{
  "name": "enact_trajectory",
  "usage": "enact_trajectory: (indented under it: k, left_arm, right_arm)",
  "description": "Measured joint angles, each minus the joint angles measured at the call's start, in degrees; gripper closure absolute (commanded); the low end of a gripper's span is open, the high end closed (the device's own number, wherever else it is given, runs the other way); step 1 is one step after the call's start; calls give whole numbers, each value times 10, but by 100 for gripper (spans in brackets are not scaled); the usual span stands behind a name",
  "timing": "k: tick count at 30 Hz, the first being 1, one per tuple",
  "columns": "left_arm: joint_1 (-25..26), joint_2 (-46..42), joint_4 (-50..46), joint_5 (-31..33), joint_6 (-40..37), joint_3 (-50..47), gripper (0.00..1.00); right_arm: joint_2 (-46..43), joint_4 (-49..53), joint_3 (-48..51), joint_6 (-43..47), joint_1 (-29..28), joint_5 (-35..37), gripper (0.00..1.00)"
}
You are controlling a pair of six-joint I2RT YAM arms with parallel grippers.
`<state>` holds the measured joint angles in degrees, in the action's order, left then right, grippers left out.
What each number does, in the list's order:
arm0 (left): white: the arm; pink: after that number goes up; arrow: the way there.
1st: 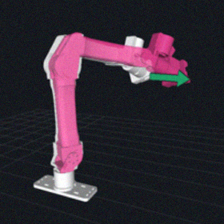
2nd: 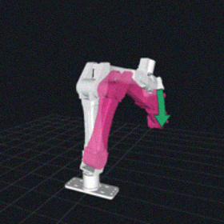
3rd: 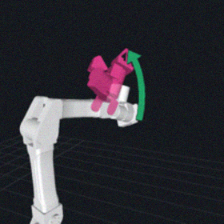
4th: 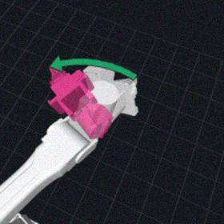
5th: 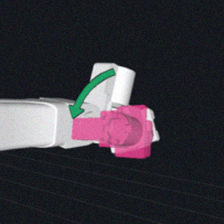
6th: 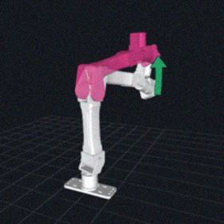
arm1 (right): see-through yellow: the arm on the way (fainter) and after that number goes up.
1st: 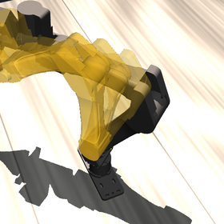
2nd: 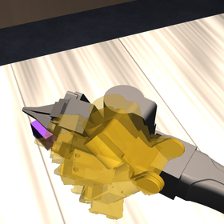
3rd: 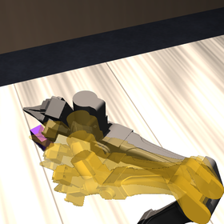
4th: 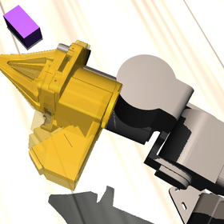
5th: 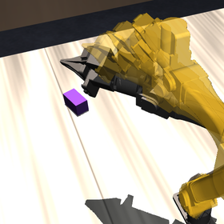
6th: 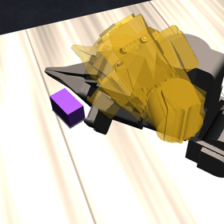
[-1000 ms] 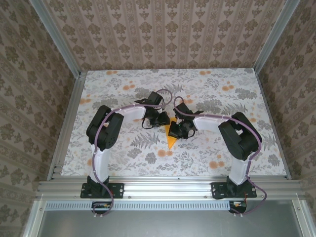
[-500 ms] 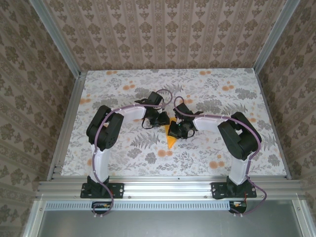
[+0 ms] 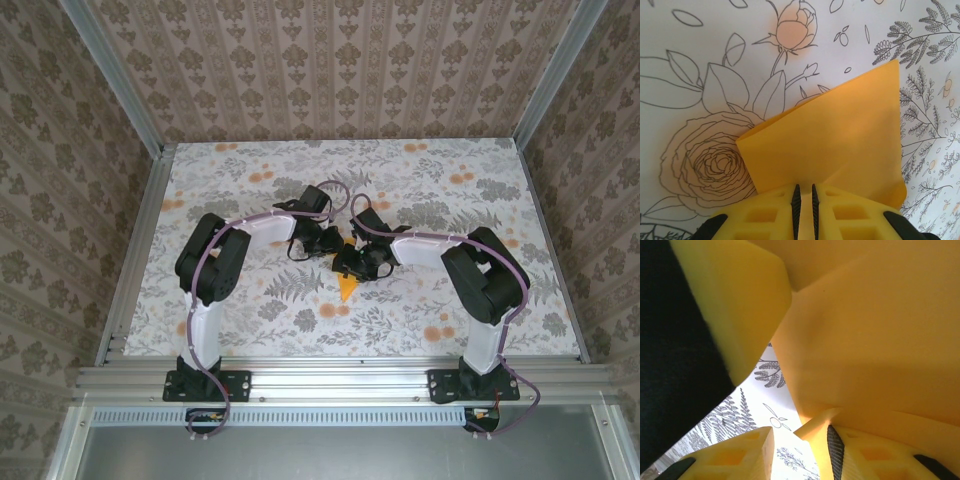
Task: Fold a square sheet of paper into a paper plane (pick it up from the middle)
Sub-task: Third fold the triangle at the center of the table.
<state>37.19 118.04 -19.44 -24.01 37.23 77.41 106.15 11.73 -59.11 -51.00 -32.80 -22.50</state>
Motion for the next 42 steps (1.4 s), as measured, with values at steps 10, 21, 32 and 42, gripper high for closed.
enact_trajectory:
  k: [10,21,32,42]
  left_arm:
    - [0,8,-19,-3,-4,16,81]
    - [-2,12,-18,-14,-4,17,81]
    - [-5,10,-17,-20,-4,17,81]
    - [-5,-71,-3,-30,6,-65,91]
  right_arm:
    - [-7,-24,19,3,0,0,71]
    - [-19,-71,57,7,4,0,85]
    - [-18,-70,60,14,7,-1,98]
    - [-14,-62,53,16,8,-4,100]
